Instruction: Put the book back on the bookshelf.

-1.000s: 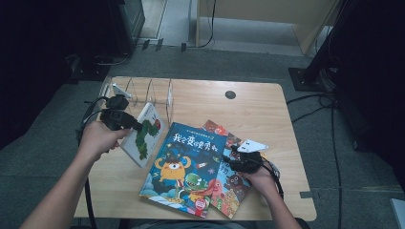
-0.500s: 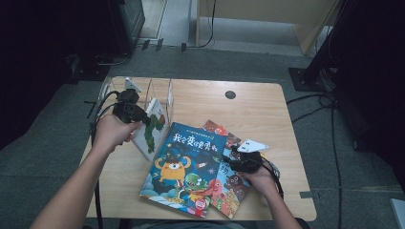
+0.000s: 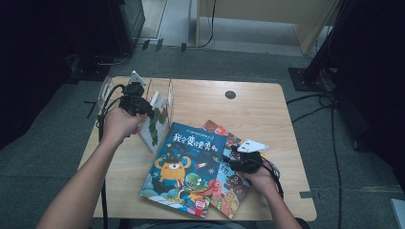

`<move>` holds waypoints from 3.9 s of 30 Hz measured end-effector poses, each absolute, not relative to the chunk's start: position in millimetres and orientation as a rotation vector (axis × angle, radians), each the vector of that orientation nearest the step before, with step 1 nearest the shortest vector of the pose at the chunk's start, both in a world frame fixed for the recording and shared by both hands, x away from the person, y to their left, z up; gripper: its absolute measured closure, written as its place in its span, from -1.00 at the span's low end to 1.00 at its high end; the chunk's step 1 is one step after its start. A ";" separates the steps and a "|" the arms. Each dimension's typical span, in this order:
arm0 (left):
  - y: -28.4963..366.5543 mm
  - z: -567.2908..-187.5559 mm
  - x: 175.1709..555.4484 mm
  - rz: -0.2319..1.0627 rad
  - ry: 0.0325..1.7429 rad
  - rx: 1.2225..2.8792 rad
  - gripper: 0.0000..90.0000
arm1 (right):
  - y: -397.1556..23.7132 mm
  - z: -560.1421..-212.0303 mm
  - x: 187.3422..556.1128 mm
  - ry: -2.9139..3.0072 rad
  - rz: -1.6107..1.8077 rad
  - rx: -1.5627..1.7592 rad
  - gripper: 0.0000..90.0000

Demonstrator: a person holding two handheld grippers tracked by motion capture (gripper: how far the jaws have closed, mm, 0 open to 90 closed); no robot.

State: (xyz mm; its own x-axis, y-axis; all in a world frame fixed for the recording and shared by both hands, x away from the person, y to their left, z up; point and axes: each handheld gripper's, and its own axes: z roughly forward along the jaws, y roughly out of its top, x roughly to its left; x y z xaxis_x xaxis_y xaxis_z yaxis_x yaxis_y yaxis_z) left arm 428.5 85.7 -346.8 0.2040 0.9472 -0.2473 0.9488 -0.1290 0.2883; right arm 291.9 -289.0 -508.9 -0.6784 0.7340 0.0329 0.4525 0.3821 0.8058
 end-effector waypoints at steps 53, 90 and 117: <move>71.9 -379.8 475.9 0.069 1.823 2.004 0.73 | -289.1 -509.0 292.0 2.316 1.196 1.035 -0.02; 79.1 -356.5 471.0 0.053 1.783 2.026 0.52 | -289.1 -509.0 291.9 2.315 1.196 1.033 -0.02; 102.8 -351.9 417.7 -0.019 1.608 2.061 0.31 | -290.1 -506.4 291.1 2.320 1.200 1.082 0.07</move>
